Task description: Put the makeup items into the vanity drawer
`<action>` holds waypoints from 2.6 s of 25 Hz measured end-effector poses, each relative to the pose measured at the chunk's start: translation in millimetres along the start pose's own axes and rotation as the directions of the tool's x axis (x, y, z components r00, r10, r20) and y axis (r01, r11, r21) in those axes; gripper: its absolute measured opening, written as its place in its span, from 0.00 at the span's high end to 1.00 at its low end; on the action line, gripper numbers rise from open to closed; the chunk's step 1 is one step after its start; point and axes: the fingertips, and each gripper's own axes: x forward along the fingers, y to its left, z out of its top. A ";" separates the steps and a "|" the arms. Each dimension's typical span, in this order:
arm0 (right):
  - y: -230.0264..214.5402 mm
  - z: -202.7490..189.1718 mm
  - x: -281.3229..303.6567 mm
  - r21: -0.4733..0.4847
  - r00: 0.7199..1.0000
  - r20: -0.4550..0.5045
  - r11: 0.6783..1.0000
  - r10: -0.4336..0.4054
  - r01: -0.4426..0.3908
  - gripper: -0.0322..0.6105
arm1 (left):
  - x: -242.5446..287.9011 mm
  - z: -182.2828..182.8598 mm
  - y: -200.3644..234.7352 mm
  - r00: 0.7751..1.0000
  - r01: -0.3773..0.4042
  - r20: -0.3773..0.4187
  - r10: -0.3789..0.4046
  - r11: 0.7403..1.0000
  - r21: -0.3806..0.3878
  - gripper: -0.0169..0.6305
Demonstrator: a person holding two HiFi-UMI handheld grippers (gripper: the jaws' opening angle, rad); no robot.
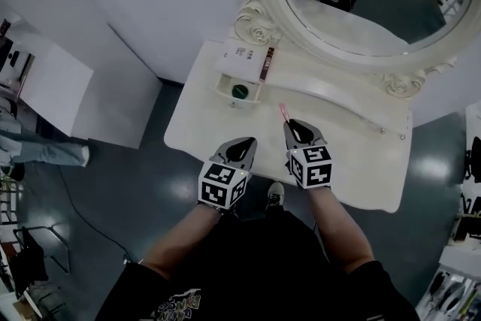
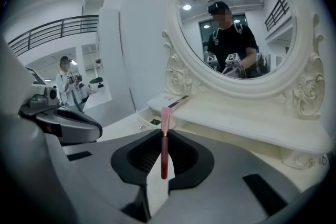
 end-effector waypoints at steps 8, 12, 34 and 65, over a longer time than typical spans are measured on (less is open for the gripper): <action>21.1 29.6 20.2 -0.095 0.994 0.011 0.990 0.107 -0.106 0.85 | -13.2 10.3 19.2 0.992 -0.114 0.049 0.116 0.993 -0.042 0.96; 28.3 39.7 29.4 -0.145 0.985 0.009 0.975 0.174 -0.171 0.85 | -12.8 12.0 24.4 0.983 -0.171 0.061 0.175 0.983 -0.071 0.96; 42.1 47.5 73.2 -0.223 0.920 -0.058 0.894 0.387 -0.389 0.85 | -5.3 14.7 44.0 0.923 -0.371 0.045 0.382 0.915 -0.160 0.96; 74.0 45.5 158.3 -0.214 0.948 -0.187 0.931 0.258 -0.296 0.85 | -9.1 30.9 137.8 0.967 -0.245 0.029 0.252 0.959 -0.142 0.96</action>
